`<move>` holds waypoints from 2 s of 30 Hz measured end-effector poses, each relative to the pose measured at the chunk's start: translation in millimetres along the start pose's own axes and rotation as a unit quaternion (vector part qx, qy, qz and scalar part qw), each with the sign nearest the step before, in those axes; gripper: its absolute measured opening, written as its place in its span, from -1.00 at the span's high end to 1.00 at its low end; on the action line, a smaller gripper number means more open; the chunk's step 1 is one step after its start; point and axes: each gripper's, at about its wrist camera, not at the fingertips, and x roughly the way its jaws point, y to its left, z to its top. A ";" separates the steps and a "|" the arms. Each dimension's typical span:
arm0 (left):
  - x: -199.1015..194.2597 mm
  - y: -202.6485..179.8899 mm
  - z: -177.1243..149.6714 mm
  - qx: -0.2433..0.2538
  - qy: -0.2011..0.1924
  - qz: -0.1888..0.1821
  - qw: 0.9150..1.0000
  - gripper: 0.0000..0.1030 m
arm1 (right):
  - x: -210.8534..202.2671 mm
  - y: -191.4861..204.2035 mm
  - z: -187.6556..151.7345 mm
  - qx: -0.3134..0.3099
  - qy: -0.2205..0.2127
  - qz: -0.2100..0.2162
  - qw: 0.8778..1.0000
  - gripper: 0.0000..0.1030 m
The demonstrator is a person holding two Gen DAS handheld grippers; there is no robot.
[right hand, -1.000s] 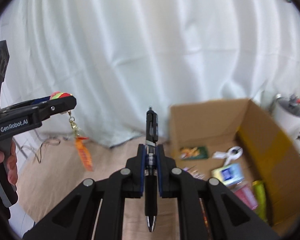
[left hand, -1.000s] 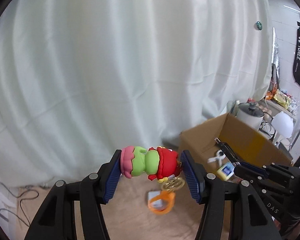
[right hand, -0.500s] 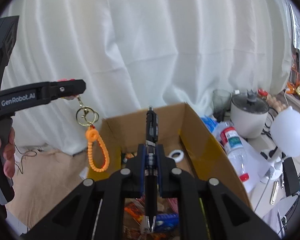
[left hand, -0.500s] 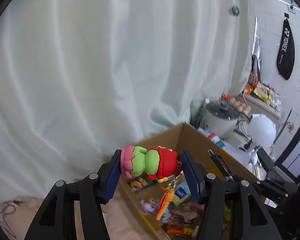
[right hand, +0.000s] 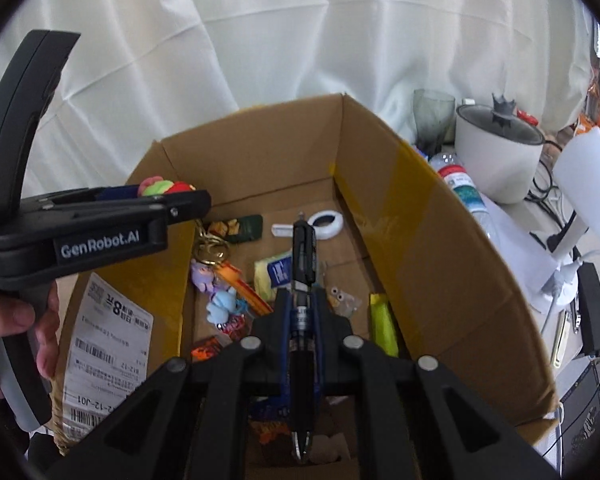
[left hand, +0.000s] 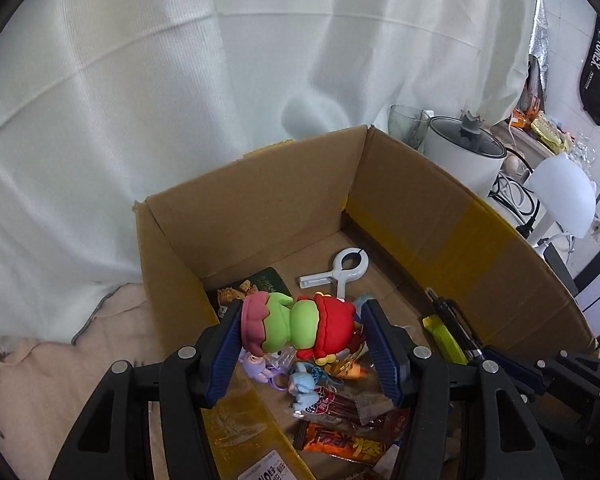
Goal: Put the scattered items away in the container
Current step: 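Carry pen and plush keychain over the box and open both tools, then move the open right tool back over the white charger on the cloth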
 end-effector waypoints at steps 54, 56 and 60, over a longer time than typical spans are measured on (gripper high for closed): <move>-84.3 341.8 -205.3 -0.220 0.010 0.172 0.960 -1.00 | 67.4 286.2 -26.6 -0.094 -0.063 -0.001 0.994 -1.00; -77.9 347.0 -224.9 -0.225 0.010 0.167 0.960 -1.00 | 89.4 278.4 -34.7 -0.080 -0.045 -0.007 0.996 -1.00; -66.3 353.9 -252.3 -0.222 0.009 0.171 0.960 -1.00 | 112.9 267.2 -42.1 -0.076 -0.043 -0.042 0.995 -1.00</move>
